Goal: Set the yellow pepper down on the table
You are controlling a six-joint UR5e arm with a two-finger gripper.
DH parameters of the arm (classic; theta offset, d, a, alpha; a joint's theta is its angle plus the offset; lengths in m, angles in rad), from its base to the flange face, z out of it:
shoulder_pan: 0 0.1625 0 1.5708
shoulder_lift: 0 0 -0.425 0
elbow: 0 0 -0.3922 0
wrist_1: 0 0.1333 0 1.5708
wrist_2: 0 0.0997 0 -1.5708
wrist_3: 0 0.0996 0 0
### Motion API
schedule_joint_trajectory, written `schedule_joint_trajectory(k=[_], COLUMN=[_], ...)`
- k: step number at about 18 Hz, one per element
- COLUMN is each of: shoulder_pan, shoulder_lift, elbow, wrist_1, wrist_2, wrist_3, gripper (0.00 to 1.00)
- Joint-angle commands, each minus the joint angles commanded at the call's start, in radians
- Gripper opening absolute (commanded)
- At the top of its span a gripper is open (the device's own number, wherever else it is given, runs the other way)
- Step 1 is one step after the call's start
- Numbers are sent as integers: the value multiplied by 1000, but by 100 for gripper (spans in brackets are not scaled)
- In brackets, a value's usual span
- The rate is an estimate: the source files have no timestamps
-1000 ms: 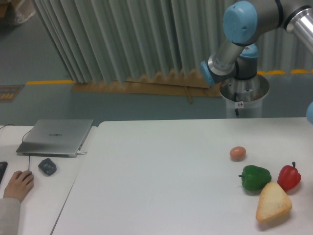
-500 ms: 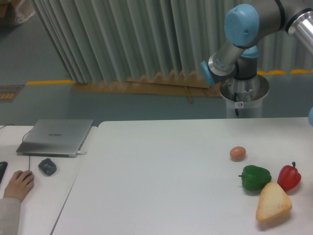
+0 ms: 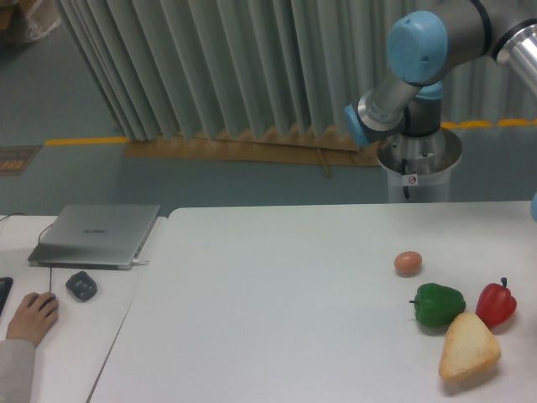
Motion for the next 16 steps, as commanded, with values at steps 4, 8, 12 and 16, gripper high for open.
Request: schedule_joint_trajectory(k=[4, 8, 12, 16], shoulder_pan=[0, 0, 6, 29], shoulder_lift=[3, 8, 18, 34], elbow=[-9, -15, -14, -15], wrist_1=[0, 0, -5, -12], wrist_2=[0, 0, -58, -113], wrist_3=[0, -5, -6, -11], gripper=[72, 59, 59, 59])
